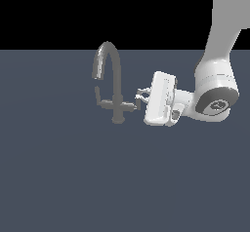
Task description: Turn on the faucet by rotating a designated handle.
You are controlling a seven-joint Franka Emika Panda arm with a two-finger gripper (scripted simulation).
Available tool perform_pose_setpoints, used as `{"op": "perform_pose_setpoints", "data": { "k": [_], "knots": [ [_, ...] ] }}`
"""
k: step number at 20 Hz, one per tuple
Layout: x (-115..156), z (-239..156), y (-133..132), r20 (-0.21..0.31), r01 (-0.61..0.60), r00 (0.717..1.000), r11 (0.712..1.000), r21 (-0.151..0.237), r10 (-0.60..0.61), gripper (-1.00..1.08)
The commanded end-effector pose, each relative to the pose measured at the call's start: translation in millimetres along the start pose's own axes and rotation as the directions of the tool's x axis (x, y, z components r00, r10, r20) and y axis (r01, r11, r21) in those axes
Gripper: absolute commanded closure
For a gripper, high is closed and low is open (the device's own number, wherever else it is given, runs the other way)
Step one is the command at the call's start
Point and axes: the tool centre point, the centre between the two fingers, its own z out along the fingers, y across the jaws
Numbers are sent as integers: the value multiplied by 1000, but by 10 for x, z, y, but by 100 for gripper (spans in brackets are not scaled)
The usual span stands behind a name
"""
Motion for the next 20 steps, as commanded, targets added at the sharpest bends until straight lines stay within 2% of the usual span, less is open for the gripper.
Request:
{"op": "perform_pose_setpoints", "data": {
  "k": [1, 10, 11, 12, 20],
  "knots": [
    [-46, -3, 113, 4, -7, 1000, 1000, 0, 7, 108],
    [-193, -2, 434, 9, -6, 1000, 1000, -1, 6, 108],
    [-193, -2, 434, 9, -6, 1000, 1000, -1, 6, 108],
    [-74, -5, 188, -25, 50, 998, 999, -3, -51, 108],
    [26, -63, 784, 4, 2, 1000, 1000, -1, -2, 108]
  ]
}}
